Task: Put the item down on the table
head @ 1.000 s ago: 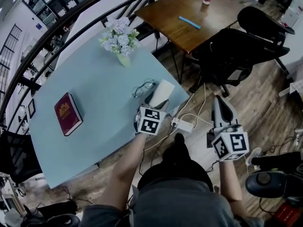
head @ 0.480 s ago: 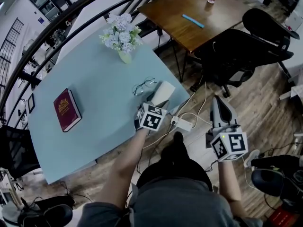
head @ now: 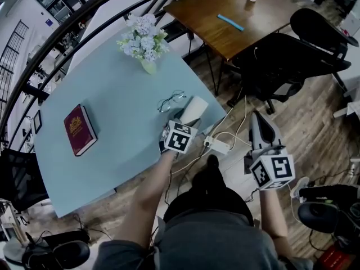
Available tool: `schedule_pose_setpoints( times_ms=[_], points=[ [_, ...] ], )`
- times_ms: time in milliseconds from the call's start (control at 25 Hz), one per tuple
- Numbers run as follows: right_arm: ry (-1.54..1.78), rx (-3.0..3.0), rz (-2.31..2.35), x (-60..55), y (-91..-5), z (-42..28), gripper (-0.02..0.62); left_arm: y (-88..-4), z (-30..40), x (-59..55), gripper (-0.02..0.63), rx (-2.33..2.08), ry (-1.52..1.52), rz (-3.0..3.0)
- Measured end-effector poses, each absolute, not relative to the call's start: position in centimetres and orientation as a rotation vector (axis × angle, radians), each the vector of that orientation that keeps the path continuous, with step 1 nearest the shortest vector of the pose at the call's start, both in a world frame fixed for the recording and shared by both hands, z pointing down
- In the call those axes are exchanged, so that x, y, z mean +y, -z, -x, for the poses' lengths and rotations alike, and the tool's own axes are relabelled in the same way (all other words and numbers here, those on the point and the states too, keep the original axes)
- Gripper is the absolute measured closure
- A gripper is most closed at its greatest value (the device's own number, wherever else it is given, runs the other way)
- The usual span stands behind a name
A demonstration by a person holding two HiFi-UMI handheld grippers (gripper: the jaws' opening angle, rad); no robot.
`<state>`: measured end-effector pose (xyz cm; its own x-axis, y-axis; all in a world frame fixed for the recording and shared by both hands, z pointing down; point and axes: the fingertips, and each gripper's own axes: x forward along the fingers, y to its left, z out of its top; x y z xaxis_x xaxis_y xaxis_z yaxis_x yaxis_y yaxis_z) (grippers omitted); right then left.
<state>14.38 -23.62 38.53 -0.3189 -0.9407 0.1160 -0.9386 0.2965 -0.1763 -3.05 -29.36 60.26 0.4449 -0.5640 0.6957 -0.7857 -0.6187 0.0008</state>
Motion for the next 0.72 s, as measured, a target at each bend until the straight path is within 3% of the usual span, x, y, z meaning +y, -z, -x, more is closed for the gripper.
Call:
schedule_pose_setpoints(
  times_ms=[720],
  points=[
    [0.344, 2.59, 1.753, -24.3, -38.8, -12.6, 0.594, -60.1, 3.1, -29.5, 0.29, -1.114, -0.941, -2.311]
  ],
)
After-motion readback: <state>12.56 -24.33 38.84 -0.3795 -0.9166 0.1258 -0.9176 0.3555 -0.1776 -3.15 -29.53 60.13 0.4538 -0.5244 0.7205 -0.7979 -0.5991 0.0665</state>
